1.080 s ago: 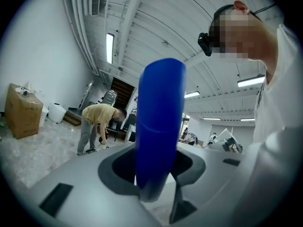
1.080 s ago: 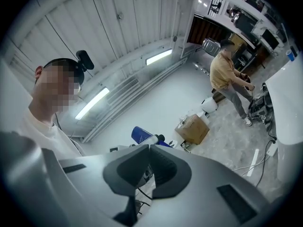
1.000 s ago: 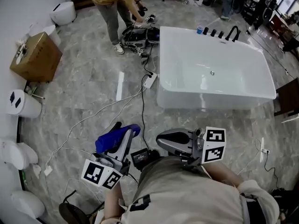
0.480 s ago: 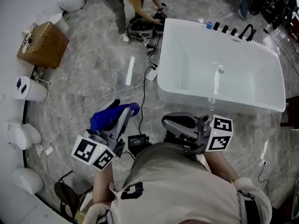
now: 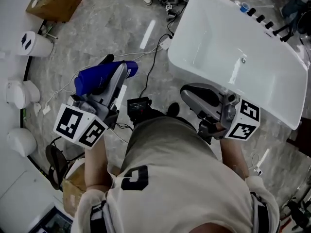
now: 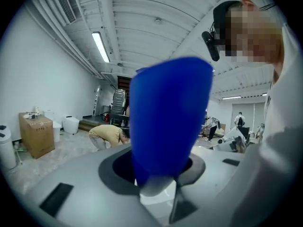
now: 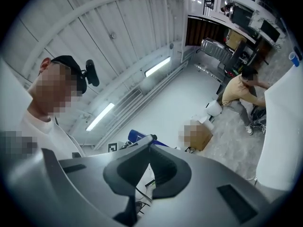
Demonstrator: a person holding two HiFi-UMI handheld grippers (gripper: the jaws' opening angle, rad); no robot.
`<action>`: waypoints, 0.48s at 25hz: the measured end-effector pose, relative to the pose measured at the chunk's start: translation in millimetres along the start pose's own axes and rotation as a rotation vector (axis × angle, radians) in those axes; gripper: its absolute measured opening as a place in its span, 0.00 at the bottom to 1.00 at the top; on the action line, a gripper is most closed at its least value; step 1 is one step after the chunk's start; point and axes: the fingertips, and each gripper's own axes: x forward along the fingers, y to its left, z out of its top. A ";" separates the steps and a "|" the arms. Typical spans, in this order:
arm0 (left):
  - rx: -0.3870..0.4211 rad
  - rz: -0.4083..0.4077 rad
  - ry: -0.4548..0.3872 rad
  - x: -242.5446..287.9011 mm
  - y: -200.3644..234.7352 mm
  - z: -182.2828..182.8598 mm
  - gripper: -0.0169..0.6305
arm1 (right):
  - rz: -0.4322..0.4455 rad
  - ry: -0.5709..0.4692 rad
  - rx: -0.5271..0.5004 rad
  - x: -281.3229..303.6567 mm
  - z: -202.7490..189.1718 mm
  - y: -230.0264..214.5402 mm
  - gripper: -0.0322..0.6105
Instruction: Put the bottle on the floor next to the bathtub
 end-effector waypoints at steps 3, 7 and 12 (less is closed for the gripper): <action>-0.008 0.006 0.023 6.8 -5.4 -6.4 0.33 | 0.003 0.006 0.022 -3.8 -0.9 -3.6 0.10; 0.002 -0.014 0.030 14.9 -12.4 -5.4 0.33 | 0.010 0.010 0.024 -3.4 0.9 -8.9 0.10; 0.035 -0.024 0.056 31.0 -11.8 -5.1 0.33 | -0.004 -0.021 0.024 -7.4 8.7 -15.7 0.10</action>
